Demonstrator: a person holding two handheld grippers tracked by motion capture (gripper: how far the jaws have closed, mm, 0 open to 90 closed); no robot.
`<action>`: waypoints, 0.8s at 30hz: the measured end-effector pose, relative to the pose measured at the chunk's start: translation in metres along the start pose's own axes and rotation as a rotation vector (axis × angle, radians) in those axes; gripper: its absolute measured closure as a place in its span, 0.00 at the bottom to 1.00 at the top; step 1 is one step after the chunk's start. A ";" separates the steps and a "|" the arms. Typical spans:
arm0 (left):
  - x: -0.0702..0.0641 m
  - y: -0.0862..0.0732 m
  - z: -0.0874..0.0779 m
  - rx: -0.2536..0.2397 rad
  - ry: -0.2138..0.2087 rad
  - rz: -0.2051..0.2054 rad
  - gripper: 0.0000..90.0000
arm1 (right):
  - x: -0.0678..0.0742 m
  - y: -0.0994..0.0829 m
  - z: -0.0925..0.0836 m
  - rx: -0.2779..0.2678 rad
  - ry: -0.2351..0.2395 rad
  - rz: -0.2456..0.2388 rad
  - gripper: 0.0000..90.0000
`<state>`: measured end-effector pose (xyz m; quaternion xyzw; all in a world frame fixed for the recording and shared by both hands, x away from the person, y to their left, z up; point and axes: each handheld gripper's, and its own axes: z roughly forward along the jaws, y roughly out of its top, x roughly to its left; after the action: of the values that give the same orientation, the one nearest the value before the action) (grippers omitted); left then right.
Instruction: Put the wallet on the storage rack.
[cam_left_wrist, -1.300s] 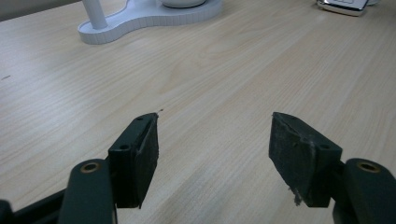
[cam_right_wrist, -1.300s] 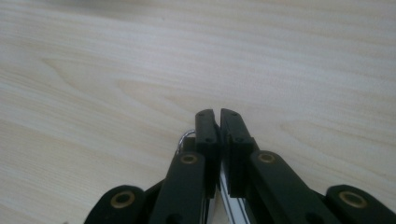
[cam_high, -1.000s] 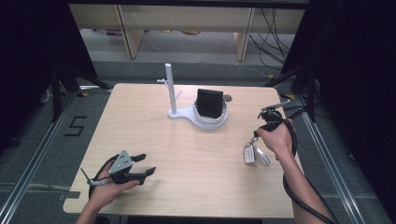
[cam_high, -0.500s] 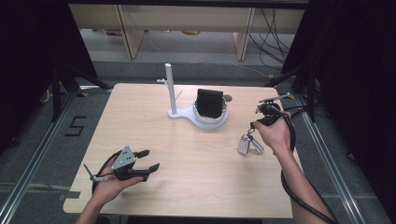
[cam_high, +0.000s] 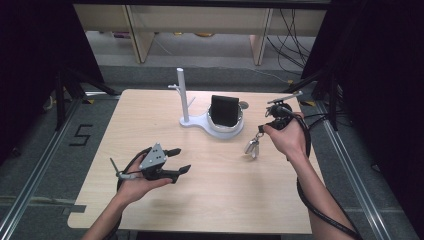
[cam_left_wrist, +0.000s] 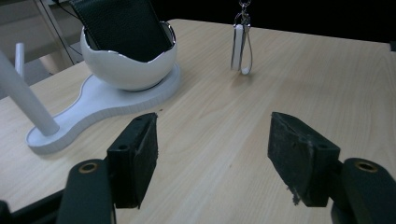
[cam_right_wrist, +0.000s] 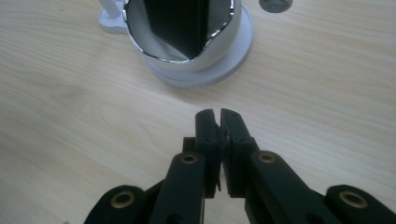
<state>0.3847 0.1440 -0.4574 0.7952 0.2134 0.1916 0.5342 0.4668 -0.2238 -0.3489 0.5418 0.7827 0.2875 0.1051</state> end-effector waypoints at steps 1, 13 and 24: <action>0.000 0.002 0.003 -0.001 -0.002 0.000 0.38 | 0.005 0.001 -0.001 0.005 -0.001 0.007 0.97; -0.001 0.033 0.034 -0.059 -0.044 -0.011 0.42 | 0.049 0.015 0.001 0.016 0.072 -0.087 0.97; -0.001 0.051 0.058 -0.054 -0.066 0.012 0.46 | 0.079 0.022 0.010 0.024 0.131 -0.148 0.97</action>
<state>0.4220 0.0819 -0.4309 0.7877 0.1858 0.1742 0.5610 0.4572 -0.1430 -0.3328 0.4638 0.8291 0.3046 0.0682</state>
